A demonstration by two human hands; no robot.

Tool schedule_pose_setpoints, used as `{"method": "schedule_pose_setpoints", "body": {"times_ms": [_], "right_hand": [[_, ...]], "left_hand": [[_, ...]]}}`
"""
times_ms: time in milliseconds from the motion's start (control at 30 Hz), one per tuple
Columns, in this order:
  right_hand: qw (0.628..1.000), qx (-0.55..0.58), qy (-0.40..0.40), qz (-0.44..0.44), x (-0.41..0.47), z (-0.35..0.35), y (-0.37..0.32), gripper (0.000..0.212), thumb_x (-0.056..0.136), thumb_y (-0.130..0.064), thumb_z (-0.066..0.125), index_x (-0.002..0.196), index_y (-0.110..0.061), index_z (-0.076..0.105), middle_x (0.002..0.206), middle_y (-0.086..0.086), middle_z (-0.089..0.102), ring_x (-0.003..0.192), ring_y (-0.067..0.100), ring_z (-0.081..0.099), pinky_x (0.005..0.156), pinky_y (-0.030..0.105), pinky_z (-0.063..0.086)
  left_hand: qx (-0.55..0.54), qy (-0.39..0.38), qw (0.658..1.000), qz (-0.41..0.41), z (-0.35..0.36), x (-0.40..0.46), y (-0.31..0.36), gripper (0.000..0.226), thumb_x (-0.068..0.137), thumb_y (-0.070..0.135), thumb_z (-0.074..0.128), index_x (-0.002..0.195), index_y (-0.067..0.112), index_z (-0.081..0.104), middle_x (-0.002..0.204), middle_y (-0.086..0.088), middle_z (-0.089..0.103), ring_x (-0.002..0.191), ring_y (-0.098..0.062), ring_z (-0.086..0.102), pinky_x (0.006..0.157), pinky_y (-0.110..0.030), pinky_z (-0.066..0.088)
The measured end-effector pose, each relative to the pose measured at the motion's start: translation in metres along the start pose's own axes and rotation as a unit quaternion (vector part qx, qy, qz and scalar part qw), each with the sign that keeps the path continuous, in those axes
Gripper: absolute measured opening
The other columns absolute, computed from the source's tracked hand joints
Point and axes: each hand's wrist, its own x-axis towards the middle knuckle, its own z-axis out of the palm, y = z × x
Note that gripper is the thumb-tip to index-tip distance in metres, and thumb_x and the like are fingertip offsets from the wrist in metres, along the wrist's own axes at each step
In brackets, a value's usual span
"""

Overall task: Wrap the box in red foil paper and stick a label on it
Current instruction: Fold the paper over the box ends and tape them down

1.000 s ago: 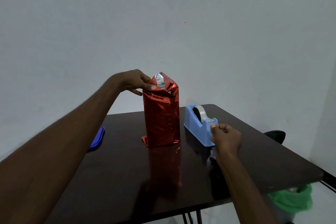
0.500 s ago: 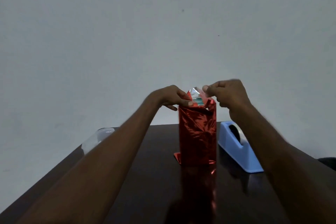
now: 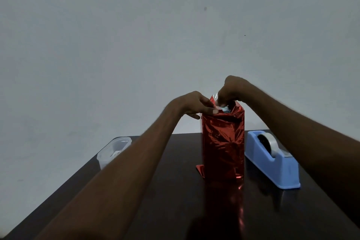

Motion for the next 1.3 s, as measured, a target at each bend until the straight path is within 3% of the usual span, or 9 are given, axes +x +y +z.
{"method": "schedule_pose_setpoints", "body": {"times_ms": [67, 333, 567, 667, 767, 900, 1100, 1233, 1300], "right_hand": [[0.999, -0.035, -0.004, 0.002, 0.001, 0.004, -0.001, 0.029, 0.072, -0.021, 0.081, 0.075, -0.012, 0.053, 0.076, 0.003, 0.059, 0.08, 0.021, 0.061, 0.089, 0.036, 0.054], [0.988, -0.122, 0.087, -0.031, -0.006, 0.014, 0.002, 0.023, 0.083, -0.023, 0.071, 0.087, -0.015, 0.049, 0.074, -0.001, 0.046, 0.085, 0.021, 0.05, 0.078, 0.033, 0.035], [0.981, 0.017, 0.193, -0.009, -0.003, 0.017, 0.027, 0.04, 0.076, -0.043, 0.077, 0.08, -0.012, 0.052, 0.077, 0.003, 0.055, 0.078, 0.025, 0.053, 0.066, 0.03, 0.037], [0.976, 0.211, 0.02, 0.052, -0.006, 0.019, 0.036, 0.052, 0.084, -0.045, 0.07, 0.112, -0.004, 0.057, 0.113, 0.015, 0.06, 0.1, 0.033, 0.057, 0.082, 0.039, 0.047], [0.943, 0.282, -0.148, 0.1, -0.014, 0.024, 0.031, 0.069, 0.091, -0.048, 0.06, 0.144, -0.008, 0.039, 0.14, 0.027, 0.048, 0.124, 0.049, 0.049, 0.102, 0.064, 0.04], [0.938, 0.288, -0.145, 0.127, -0.011, 0.03, 0.027, 0.056, 0.093, -0.027, 0.065, 0.133, 0.003, 0.042, 0.116, 0.027, 0.06, 0.105, 0.046, 0.063, 0.094, 0.058, 0.051], [0.938, 0.307, -0.103, 0.121, -0.01, 0.033, 0.03, 0.023, 0.094, -0.016, 0.06, 0.101, 0.005, 0.053, 0.115, 0.025, 0.064, 0.106, 0.042, 0.064, 0.096, 0.054, 0.051], [0.933, 0.33, -0.092, 0.113, -0.012, 0.034, 0.028, 0.033, 0.095, -0.034, 0.059, 0.092, -0.002, 0.053, 0.099, 0.02, 0.064, 0.09, 0.037, 0.066, 0.078, 0.047, 0.055], [0.949, 0.284, -0.076, 0.114, -0.012, 0.036, 0.025, 0.04, 0.089, -0.039, 0.066, 0.086, -0.002, 0.049, 0.092, 0.018, 0.06, 0.093, 0.036, 0.065, 0.083, 0.047, 0.055]], "left_hand": [[0.001, -0.001, 1.0, 0.001, 0.0, 0.0, 0.0, 0.047, 0.086, 0.034, 0.074, 0.127, 0.015, 0.065, 0.128, -0.003, 0.063, 0.11, -0.014, 0.057, 0.082, -0.029, 0.057], [0.001, -0.003, 1.0, -0.004, 0.0, -0.003, 0.001, 0.046, 0.087, 0.03, 0.073, 0.129, 0.014, 0.064, 0.127, -0.003, 0.064, 0.116, -0.016, 0.059, 0.091, -0.037, 0.057], [-0.006, 0.003, 1.0, -0.004, 0.0, -0.003, 0.002, 0.046, 0.086, 0.032, 0.074, 0.129, 0.017, 0.065, 0.128, -0.001, 0.063, 0.11, -0.011, 0.057, 0.08, -0.026, 0.056], [-0.007, 0.0, 1.0, -0.006, 0.0, -0.003, 0.002, 0.047, 0.085, 0.033, 0.075, 0.129, 0.017, 0.065, 0.129, 0.0, 0.063, 0.112, -0.012, 0.057, 0.079, -0.026, 0.055], [-0.005, 0.0, 1.0, -0.005, 0.0, -0.002, 0.003, 0.047, 0.085, 0.032, 0.075, 0.128, 0.017, 0.065, 0.129, 0.0, 0.063, 0.112, -0.012, 0.057, 0.076, -0.023, 0.055], [-0.008, -0.001, 1.0, -0.004, -0.001, -0.002, 0.002, 0.041, 0.084, 0.033, 0.076, 0.123, 0.02, 0.069, 0.128, 0.001, 0.064, 0.108, -0.01, 0.056, 0.072, -0.022, 0.054], [-0.008, 0.002, 1.0, -0.008, -0.001, -0.003, 0.003, 0.043, 0.084, 0.034, 0.076, 0.123, 0.018, 0.069, 0.127, 0.001, 0.064, 0.111, -0.012, 0.057, 0.08, -0.027, 0.055], [-0.014, -0.001, 1.0, -0.003, -0.002, -0.005, 0.002, 0.042, 0.084, 0.034, 0.076, 0.123, 0.019, 0.069, 0.124, 0.001, 0.065, 0.105, -0.01, 0.057, 0.07, -0.021, 0.053], [-0.017, 0.001, 1.0, -0.002, -0.001, -0.005, 0.002, 0.042, 0.084, 0.033, 0.076, 0.124, 0.019, 0.068, 0.126, 0.001, 0.064, 0.106, -0.009, 0.056, 0.071, -0.021, 0.053]]}}
